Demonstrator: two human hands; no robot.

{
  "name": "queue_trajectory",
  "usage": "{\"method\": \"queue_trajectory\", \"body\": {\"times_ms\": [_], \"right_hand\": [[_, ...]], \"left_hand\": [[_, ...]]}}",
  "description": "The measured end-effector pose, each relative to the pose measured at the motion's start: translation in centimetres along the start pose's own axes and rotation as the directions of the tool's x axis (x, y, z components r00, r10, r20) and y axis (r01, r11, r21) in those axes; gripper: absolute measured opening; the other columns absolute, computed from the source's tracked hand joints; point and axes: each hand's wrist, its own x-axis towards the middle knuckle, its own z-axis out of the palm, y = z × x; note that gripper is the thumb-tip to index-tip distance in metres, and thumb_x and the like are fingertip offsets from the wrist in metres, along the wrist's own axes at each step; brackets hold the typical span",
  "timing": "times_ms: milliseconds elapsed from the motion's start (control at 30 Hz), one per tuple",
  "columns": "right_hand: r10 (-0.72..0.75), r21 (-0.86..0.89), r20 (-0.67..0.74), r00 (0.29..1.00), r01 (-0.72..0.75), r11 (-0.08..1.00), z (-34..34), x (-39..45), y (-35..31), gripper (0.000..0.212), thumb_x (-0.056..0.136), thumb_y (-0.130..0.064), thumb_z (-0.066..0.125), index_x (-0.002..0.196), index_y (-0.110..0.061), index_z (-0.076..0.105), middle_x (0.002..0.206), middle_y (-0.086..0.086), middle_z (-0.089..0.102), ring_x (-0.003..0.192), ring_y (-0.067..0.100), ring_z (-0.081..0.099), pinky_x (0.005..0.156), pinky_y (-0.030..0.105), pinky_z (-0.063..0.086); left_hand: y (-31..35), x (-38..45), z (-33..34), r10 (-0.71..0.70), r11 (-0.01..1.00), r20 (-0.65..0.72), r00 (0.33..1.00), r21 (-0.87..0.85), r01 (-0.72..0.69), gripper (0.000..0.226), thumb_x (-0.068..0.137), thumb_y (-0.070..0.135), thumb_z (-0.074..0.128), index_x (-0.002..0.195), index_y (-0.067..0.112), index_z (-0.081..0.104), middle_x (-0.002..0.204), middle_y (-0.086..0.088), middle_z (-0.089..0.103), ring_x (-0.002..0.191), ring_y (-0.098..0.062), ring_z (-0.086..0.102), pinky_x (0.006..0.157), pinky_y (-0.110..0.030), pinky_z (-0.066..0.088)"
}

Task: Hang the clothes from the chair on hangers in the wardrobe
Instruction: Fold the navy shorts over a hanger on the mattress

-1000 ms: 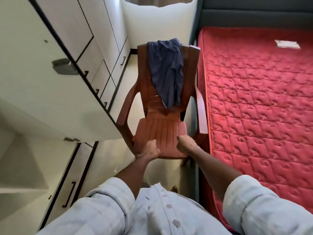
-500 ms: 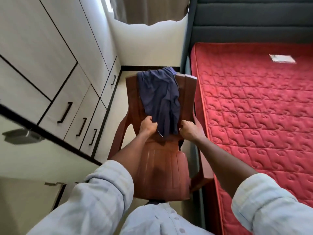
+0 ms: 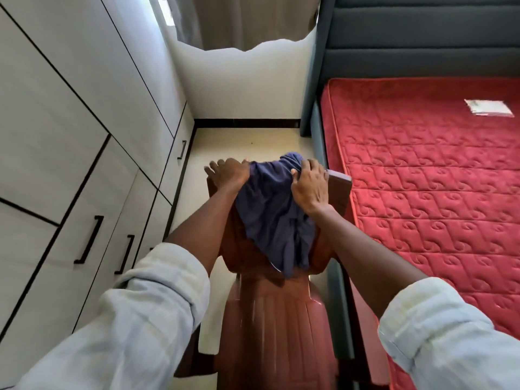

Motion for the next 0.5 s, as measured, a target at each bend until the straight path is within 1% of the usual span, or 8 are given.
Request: {"method": "queue_trajectory", "body": {"times_ms": [100,200,233,300,367,400,433,500], "right_hand": [[0.063,-0.056,0.034,0.997,-0.061,0.997,1.0,2.7,0.1,0.047,0.099,-0.044,0.04,0.128,-0.009,0.052,0.134,0.013,0.052,0.126,0.031,0.043,0.107,0.042,0.025],[0.218,-0.097,0.187,0.958,-0.203,0.974,1.7,4.9,0.3,0.063,0.096,-0.057,0.035,0.129,-0.007,0.054,0.136,0.016,0.052,0.131,0.033,0.038,0.11,0.045,0.021],[0.264,-0.093,0.246,0.933,-0.248,0.964,1.8,5.4,0.3,0.065,0.094,-0.061,0.037,0.127,-0.009,0.058,0.134,0.018,0.054,0.13,0.034,0.04,0.11,0.044,0.022],[0.307,-0.021,0.311,0.9,-0.316,0.949,1.4,5.9,0.1,0.056,0.091,-0.06,0.047,0.116,-0.013,0.066,0.123,0.019,0.061,0.123,0.034,0.048,0.105,0.04,0.027],[0.295,0.127,0.287,0.912,-0.341,0.931,0.9,5.8,-0.1,0.032,0.089,-0.042,0.058,0.104,-0.015,0.067,0.11,0.016,0.067,0.111,0.034,0.056,0.096,0.037,0.037],[0.282,0.212,0.256,0.925,-0.338,0.917,0.5,5.6,-0.1,0.019,0.088,-0.028,0.059,0.101,-0.014,0.064,0.105,0.015,0.067,0.104,0.034,0.058,0.092,0.037,0.04],[0.276,0.303,0.223,0.935,-0.335,0.892,0.1,5.2,-0.1,0.012,0.085,-0.015,0.056,0.096,-0.014,0.059,0.099,0.014,0.065,0.097,0.032,0.057,0.088,0.038,0.042],[0.282,0.514,0.162,0.946,-0.325,0.794,-0.7,4.1,-0.2,0.017,0.078,0.001,0.047,0.083,-0.016,0.049,0.083,0.006,0.056,0.082,0.026,0.051,0.076,0.036,0.041]], "left_hand": [[0.9,0.9,-1.1,-0.092,0.994,0.128,0.987,-0.046,0.099,0.029,0.097,0.037,0.05,0.106,0.013,0.062,0.115,-0.004,0.063,0.12,-0.031,0.053,0.111,-0.044,0.024],[1.0,1.2,-0.5,-0.046,0.917,-0.038,0.998,-0.397,0.027,0.016,0.097,0.019,0.054,0.102,0.007,0.063,0.103,-0.004,0.065,0.105,-0.029,0.061,0.1,-0.041,0.043],[1.0,0.7,-0.3,-0.027,0.815,-0.105,0.994,-0.578,-0.039,0.011,0.096,0.017,0.056,0.097,0.007,0.062,0.096,-0.004,0.066,0.095,-0.025,0.062,0.092,-0.038,0.048],[1.1,-0.8,-0.2,-0.056,0.493,-0.136,0.989,-0.865,-0.091,0.005,0.094,0.012,0.06,0.09,0.01,0.061,0.086,0.0,0.063,0.081,-0.014,0.059,0.078,-0.028,0.049],[0.8,-1.8,-0.3,-0.087,0.109,0.023,0.996,-0.994,0.032,0.011,0.091,0.007,0.061,0.081,0.013,0.062,0.08,0.001,0.06,0.075,-0.011,0.055,0.073,-0.022,0.047],[0.5,-2.2,-0.3,-0.061,-0.028,0.133,0.989,-0.991,0.131,0.014,0.088,0.006,0.061,0.077,0.014,0.061,0.077,0.0,0.059,0.074,-0.012,0.054,0.071,-0.023,0.046],[0.0,-2.6,-0.3,-0.023,-0.082,0.236,0.971,-0.969,0.234,0.015,0.085,0.009,0.061,0.072,0.015,0.058,0.075,0.0,0.058,0.072,-0.014,0.052,0.069,-0.026,0.044],[-1.0,-3.2,-0.3,0.015,0.034,0.371,0.929,-0.928,0.37,0.021,0.084,0.022,0.059,0.064,0.019,0.054,0.068,0.002,0.057,0.069,-0.017,0.048,0.064,-0.029,0.039]]}}
